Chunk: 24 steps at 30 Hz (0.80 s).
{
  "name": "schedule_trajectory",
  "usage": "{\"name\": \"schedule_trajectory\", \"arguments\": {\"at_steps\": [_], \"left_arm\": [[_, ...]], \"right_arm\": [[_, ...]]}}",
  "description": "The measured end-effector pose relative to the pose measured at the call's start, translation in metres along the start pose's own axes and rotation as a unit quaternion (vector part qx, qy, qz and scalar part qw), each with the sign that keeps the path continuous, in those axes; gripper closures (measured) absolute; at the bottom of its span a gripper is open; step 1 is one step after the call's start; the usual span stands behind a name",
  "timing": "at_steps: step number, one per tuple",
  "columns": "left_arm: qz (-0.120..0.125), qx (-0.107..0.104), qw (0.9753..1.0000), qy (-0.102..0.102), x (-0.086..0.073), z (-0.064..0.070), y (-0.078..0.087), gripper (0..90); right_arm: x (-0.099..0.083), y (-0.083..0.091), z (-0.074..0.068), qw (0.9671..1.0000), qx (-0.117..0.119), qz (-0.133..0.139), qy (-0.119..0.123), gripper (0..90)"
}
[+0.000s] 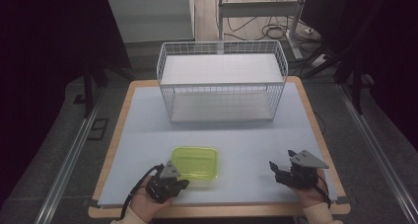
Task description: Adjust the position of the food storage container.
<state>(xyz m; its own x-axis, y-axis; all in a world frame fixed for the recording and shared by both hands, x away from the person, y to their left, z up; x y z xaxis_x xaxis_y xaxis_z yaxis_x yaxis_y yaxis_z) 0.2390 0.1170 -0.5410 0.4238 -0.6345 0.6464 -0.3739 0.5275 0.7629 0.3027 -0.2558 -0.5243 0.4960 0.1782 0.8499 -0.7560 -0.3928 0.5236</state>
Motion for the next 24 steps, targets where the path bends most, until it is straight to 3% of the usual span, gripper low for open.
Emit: {"name": "schedule_trajectory", "arguments": {"at_steps": [10, 15, 18, 20, 24], "left_arm": [[0.007, -0.004, 0.9999, 0.008, -0.001, -0.003, 0.003, 90.0], [0.030, -0.022, 0.9993, 0.002, 0.004, 0.009, 0.014, 90.0], [0.044, -0.024, 0.9987, 0.002, 0.007, 0.009, 0.021, 89.9], [0.061, -0.016, 0.9980, 0.009, 0.010, 0.004, 0.031, 89.9], [0.093, 0.006, 0.9945, 0.046, 0.007, -0.018, 0.050, 90.0]], "right_arm": [[0.000, 0.000, 0.000, 1.0000, -0.001, -0.001, 0.003, 22.4], [0.000, 0.001, 0.000, 1.0000, -0.001, 0.001, 0.000, 22.4], [0.000, 0.002, 0.001, 1.0000, -0.002, 0.002, -0.002, 22.4], [0.000, 0.003, 0.001, 1.0000, -0.002, 0.003, -0.002, 22.4], [0.001, 0.002, 0.001, 1.0000, -0.001, 0.003, -0.002, 22.4]]}}
Point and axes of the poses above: each handheld gripper's, and its own axes: y roughly backward along the jaws, x roughly out of its top, z roughly to its right, the point moved 4 cm from there along -y, roughly forward along the jaws, and after that the axes turned 12 degrees about -y, right-handed, at the moved point
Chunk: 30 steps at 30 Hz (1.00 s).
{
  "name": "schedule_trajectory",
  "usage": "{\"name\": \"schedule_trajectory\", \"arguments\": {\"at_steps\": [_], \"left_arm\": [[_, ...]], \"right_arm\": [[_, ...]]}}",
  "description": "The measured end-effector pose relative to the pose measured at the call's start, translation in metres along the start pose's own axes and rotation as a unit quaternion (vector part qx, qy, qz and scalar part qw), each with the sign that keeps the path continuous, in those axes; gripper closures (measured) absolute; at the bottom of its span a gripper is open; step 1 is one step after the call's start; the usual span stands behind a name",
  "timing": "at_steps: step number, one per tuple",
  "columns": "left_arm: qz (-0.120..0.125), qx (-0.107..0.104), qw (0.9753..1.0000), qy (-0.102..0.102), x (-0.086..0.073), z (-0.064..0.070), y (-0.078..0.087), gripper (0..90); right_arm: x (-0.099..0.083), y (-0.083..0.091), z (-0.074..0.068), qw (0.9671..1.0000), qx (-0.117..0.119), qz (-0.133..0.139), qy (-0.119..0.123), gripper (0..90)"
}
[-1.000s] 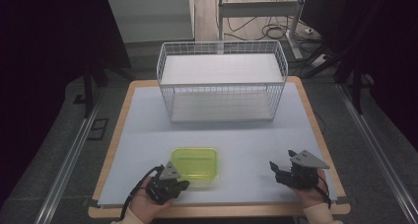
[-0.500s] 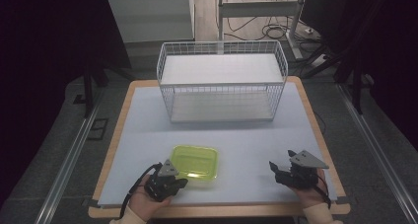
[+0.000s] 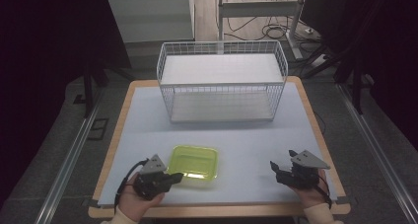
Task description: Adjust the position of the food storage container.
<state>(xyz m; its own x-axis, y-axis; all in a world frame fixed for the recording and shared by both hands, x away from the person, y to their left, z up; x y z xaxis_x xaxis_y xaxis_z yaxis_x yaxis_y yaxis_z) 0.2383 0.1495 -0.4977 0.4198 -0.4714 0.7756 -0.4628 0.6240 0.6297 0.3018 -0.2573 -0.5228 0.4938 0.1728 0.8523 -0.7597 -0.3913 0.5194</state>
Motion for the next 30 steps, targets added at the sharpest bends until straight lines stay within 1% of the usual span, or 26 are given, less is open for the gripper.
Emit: {"name": "schedule_trajectory", "arguments": {"at_steps": [1, 2, 3, 4, 6, 8, 10, 12, 14, 15, 16, 17, 18, 19, 21, 23, 26, 27, 30], "left_arm": [[0.006, 0.017, 0.9997, 0.018, -0.003, -0.014, 0.007, 90.0], [0.006, 0.017, 0.9997, 0.018, -0.003, -0.014, 0.007, 90.0], [0.006, 0.036, 0.9987, 0.036, -0.009, -0.029, 0.010, 90.0], [0.006, 0.036, 0.9987, 0.036, -0.009, -0.029, 0.010, 90.0], [0.003, 0.044, 0.9976, 0.054, -0.016, -0.042, 0.010, 90.0], [-0.003, 0.050, 0.9965, 0.066, -0.022, -0.051, 0.007, 90.0], [-0.013, 0.053, 0.9958, 0.074, -0.028, -0.057, 0.001, 90.0], [-0.021, 0.048, 0.9953, 0.082, -0.032, -0.062, -0.005, 90.0], [-0.032, 0.043, 0.9949, 0.085, -0.035, -0.065, -0.013, 90.0], [-0.037, 0.036, 0.9949, 0.086, -0.036, -0.065, -0.019, 90.0], [-0.037, 0.036, 0.9949, 0.086, -0.036, -0.065, -0.019, 90.0], [-0.044, 0.035, 0.9950, 0.083, -0.036, -0.065, -0.024, 90.0], [-0.044, 0.035, 0.9950, 0.083, -0.036, -0.065, -0.024, 90.0], [-0.047, 0.029, 0.9946, 0.088, -0.037, -0.066, -0.029, 90.0], [-0.049, 0.026, 0.9942, 0.092, -0.038, -0.067, -0.031, 90.0], [-0.052, 0.011, 0.9937, 0.099, -0.040, -0.067, -0.037, 90.0], [-0.055, 0.009, 0.9936, 0.099, -0.040, -0.065, -0.039, 90.0], [-0.052, 0.002, 0.9936, 0.100, -0.039, -0.064, -0.040, 90.0], [-0.052, -0.003, 0.9936, 0.100, -0.038, -0.062, -0.041, 90.0]], "right_arm": [[0.000, -0.001, 0.000, 1.0000, 0.001, 0.000, 0.000, 22.4], [0.000, -0.001, 0.000, 1.0000, 0.001, 0.000, 0.000, 22.4], [0.000, -0.001, 0.000, 1.0000, 0.002, 0.000, 0.001, 22.4], [0.000, -0.001, 0.000, 1.0000, 0.002, 0.000, 0.001, 22.4], [0.001, 0.000, 0.000, 1.0000, 0.002, 0.001, 0.000, 22.4], [0.001, 0.000, 0.000, 1.0000, 0.004, 0.002, 0.000, 22.4], [0.001, 0.000, -0.001, 1.0000, 0.004, 0.002, 0.001, 22.4], [0.001, 0.000, -0.001, 1.0000, 0.005, 0.002, 0.001, 22.4], [0.000, 0.000, -0.002, 1.0000, 0.005, 0.001, 0.001, 22.4], [0.000, -0.001, -0.002, 1.0000, 0.005, 0.000, 0.001, 22.4], [0.000, -0.001, -0.002, 1.0000, 0.005, 0.000, 0.001, 22.4], [0.000, -0.001, -0.001, 1.0000, 0.005, 0.000, 0.001, 22.4], [0.000, -0.001, -0.001, 1.0000, 0.005, 0.000, 0.001, 22.4], [0.000, -0.001, -0.001, 1.0000, 0.005, 0.001, 0.001, 22.4], [0.000, -0.001, -0.001, 1.0000, 0.005, 0.000, 0.001, 22.4], [0.000, -0.001, -0.001, 1.0000, 0.005, 0.000, 0.002, 22.4], [0.000, -0.001, -0.002, 1.0000, 0.006, 0.000, 0.002, 22.4], [-0.001, -0.002, -0.002, 1.0000, 0.006, -0.002, 0.003, 22.4], [-0.001, -0.002, -0.002, 1.0000, 0.005, -0.002, 0.003, 22.4]]}}
Point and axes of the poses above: each handheld gripper's, and its own axes: y roughly backward along the jaws, x roughly out of its top, z roughly to its right, the point moved 4 cm from there along -y, roughly forward along the jaws, and after that the axes turned 12 degrees about -y, right-handed, at the moved point
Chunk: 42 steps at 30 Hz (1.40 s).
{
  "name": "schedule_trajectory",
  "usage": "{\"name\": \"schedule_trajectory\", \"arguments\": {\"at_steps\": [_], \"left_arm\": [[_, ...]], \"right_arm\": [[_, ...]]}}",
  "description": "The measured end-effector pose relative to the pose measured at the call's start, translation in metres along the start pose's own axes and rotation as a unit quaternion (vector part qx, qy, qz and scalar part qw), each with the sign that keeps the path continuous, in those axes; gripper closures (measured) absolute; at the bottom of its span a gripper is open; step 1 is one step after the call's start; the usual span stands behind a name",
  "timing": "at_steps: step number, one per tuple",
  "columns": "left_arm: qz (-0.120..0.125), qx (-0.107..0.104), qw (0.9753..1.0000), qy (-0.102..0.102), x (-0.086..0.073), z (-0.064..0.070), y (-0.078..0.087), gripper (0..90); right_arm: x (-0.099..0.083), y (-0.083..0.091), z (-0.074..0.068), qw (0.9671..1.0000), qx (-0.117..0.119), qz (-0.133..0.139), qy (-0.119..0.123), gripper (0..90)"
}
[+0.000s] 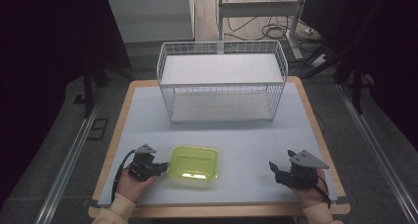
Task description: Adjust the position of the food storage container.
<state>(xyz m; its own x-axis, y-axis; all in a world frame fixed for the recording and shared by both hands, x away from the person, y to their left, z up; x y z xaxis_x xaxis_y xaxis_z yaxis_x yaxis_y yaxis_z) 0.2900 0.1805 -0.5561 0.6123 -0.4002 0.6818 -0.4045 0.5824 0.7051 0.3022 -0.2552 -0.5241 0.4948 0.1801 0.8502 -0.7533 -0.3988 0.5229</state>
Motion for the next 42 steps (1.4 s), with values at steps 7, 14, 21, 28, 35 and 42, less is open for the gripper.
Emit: {"name": "schedule_trajectory", "arguments": {"at_steps": [7, 14, 21, 28, 35, 42], "left_arm": [[-0.011, -0.004, 0.9999, -0.008, 0.004, 0.008, -0.010, 90.0], [-0.012, -0.005, 0.9999, -0.010, 0.010, 0.014, -0.016, 90.0], [-0.020, -0.008, 0.9993, -0.031, 0.025, 0.032, -0.035, 90.0], [-0.028, -0.019, 0.9985, -0.042, 0.032, 0.043, -0.049, 90.0], [-0.017, -0.016, 0.9991, -0.036, 0.028, 0.038, -0.043, 90.0], [0.031, -0.007, 0.9993, -0.017, 0.027, 0.028, -0.015, 87.6]], "right_arm": [[0.000, 0.000, -0.001, 1.0000, 0.001, 0.003, 0.007, 22.4], [0.000, 0.000, -0.001, 1.0000, 0.001, 0.002, 0.006, 22.4], [0.002, 0.000, -0.002, 0.9999, 0.002, 0.007, 0.007, 22.6], [0.005, -0.002, -0.006, 0.9998, 0.011, 0.014, 0.007, 22.8], [0.008, -0.007, -0.008, 0.9995, 0.027, 0.015, -0.008, 22.8], [0.008, -0.004, -0.007, 0.9990, 0.033, 0.021, -0.021, 22.7]]}}
Point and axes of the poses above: each handheld gripper's, and its own axes: y roughly backward along the jaws, x roughly out of its top, z roughly to its right, the point moved 4 cm from there along -y, roughly forward along the jaws, and after that the axes turned 12 degrees about -y, right-handed, at the moved point
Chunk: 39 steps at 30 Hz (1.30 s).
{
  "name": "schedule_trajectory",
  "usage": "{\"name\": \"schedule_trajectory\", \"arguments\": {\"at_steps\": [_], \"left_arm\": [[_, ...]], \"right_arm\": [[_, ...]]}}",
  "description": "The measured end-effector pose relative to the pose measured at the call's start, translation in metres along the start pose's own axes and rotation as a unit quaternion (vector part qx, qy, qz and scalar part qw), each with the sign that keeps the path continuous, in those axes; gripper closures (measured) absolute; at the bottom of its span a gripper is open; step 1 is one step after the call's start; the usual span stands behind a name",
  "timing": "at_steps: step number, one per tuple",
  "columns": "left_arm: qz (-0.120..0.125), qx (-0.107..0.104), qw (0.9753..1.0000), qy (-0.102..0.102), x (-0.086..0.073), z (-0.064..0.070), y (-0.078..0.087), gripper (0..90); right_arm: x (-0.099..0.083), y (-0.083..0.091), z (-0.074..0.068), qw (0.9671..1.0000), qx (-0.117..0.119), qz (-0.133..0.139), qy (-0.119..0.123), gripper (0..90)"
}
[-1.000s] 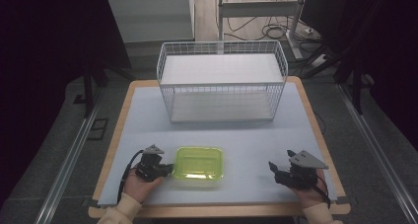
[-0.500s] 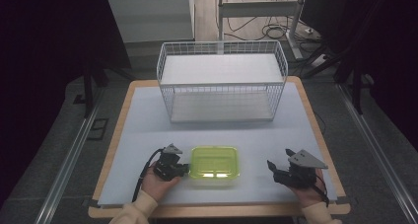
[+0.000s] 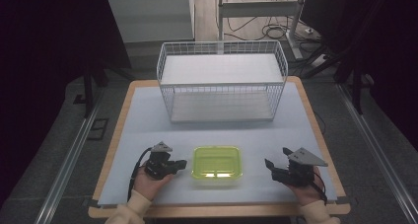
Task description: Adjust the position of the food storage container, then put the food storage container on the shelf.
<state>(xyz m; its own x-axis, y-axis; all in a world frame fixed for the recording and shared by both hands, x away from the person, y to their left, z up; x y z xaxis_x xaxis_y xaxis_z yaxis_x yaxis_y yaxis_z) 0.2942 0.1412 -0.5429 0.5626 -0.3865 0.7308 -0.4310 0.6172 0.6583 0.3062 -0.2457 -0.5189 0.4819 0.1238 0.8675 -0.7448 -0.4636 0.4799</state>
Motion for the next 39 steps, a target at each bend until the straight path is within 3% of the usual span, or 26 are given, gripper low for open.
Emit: {"name": "schedule_trajectory", "arguments": {"at_steps": [4, 5, 7, 8, 10, 13, 21, 25, 26, 28, 29, 30, 31, 36, 39], "left_arm": [[0.022, 0.024, 0.9995, 0.005, -0.003, 0.001, 0.014, 72.4], [0.032, 0.035, 0.9987, 0.021, -0.004, 0.000, 0.020, 65.5], [0.035, 0.033, 0.9984, 0.030, -0.004, -0.001, 0.022, 49.8], [0.040, 0.035, 0.9979, 0.037, -0.004, -0.002, 0.025, 49.8], [0.044, 0.040, 0.9973, 0.044, -0.003, -0.004, 0.030, 37.2], [0.047, 0.046, 0.9968, 0.045, -0.001, -0.005, 0.035, 27.4], [0.045, 0.041, 0.9973, 0.041, 0.000, 0.000, 0.037, 26.4], [0.036, 0.028, 0.9983, 0.036, 0.001, 0.005, 0.034, 25.0], [0.032, 0.025, 0.9986, 0.034, 0.002, 0.007, 0.033, 25.0], [0.029, 0.018, 0.9989, 0.031, 0.005, 0.008, 0.028, 25.2], [0.029, 0.018, 0.9989, 0.031, 0.005, 0.008, 0.028, 25.2], [0.026, 0.016, 0.9991, 0.030, 0.005, 0.009, 0.026, 25.2], [0.021, 0.018, 0.9992, 0.030, 0.006, 0.010, 0.023, 25.5], [0.021, 0.014, 0.9993, 0.027, 0.008, 0.011, 0.022, 25.9], [0.023, -0.001, 0.9991, 0.036, 0.010, 0.010, 0.020, 27.5]], "right_arm": [[0.001, 0.001, 0.002, 0.9998, -0.002, 0.005, -0.018, 21.9], [0.000, 0.001, 0.002, 0.9995, 0.002, 0.004, -0.032, 21.9], [0.001, 0.002, 0.001, 0.9992, 0.010, 0.001, -0.038, 22.3], [0.001, 0.002, 0.001, 0.9992, 0.010, 0.001, -0.038, 22.3], [0.001, 0.003, 0.000, 0.9989, 0.019, -0.002, -0.043, 22.9], [0.001, 0.001, -0.002, 0.9977, 0.036, -0.016, -0.055, 23.6], [0.002, 0.000, -0.007, 0.9942, 0.068, -0.040, -0.073, 25.3], [0.001, -0.002, -0.011, 0.9919, 0.078, -0.058, -0.083, 22.2], [0.002, -0.002, -0.014, 0.9908, 0.082, -0.064, -0.086, 22.2], [0.002, -0.005, -0.019, 0.9854, 0.105, -0.082, -0.106, 22.7], [0.002, -0.005, -0.019, 0.9854, 0.105, -0.082, -0.106, 22.7], [0.001, -0.006, -0.021, 0.9831, 0.111, -0.091, -0.113, 23.0], [0.002, -0.006, -0.025, 0.9778, 0.128, -0.101, -0.133, 25.3], [0.005, -0.009, -0.032, 0.9759, 0.138, -0.106, -0.132, 30.9], [0.006, -0.015, -0.034, 0.9727, 0.145, -0.110, -0.143, 35.4]]}}
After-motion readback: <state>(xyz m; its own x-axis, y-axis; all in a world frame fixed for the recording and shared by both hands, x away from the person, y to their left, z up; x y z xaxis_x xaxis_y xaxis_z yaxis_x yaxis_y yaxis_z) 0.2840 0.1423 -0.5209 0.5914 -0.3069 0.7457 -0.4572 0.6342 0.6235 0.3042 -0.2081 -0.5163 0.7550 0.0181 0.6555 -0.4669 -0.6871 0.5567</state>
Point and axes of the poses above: each handheld gripper's, and its own axes: y roughly backward along the jaws, x roughly out of its top, z roughly to its right, the point moved 4 cm from there along -y, roughly forward along the jaws, and after that the axes turned 12 degrees about -y, right-handed, at the moved point
